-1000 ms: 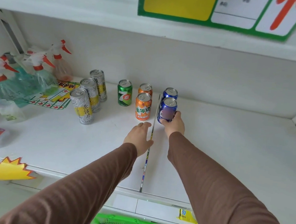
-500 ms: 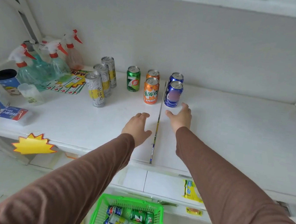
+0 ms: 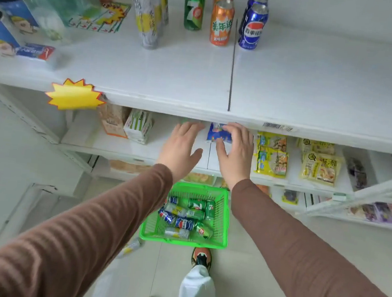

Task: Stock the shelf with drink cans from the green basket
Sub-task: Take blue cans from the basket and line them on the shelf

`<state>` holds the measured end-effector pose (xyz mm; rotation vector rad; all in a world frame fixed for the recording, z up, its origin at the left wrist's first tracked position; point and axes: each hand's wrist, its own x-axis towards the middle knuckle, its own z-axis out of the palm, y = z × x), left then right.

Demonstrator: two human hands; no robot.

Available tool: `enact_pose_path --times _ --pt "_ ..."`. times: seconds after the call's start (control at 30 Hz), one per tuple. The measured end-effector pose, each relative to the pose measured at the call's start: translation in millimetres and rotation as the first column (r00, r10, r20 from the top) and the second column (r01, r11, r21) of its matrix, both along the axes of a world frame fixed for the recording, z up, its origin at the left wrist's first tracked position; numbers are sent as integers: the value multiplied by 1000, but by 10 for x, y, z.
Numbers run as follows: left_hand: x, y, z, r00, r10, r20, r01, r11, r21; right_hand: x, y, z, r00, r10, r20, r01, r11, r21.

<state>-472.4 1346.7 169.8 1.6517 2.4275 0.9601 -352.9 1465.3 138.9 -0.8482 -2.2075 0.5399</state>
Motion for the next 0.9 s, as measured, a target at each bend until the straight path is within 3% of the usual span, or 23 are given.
enact_pose_path --times 0.23,0.47,0.67,0.9 --pt "287 -688 -1301 993 41 111 -8 960 -281 451 -489 -1332 974 -1 225 52 974 -219" --pt "443 -958 -2797 945 227 235 -58 824 -563 550 -596 -2835 879 135 457 108 878 -466" --pt "471 -991 -4108 897 349 271 -90 746 -660 369 -698 -4191 789 323 522 105 767 -633" --pt "230 -886 -5430 910 340 236 -87 715 -694 -103 -774 -5653 681 441 584 76 751 -656"
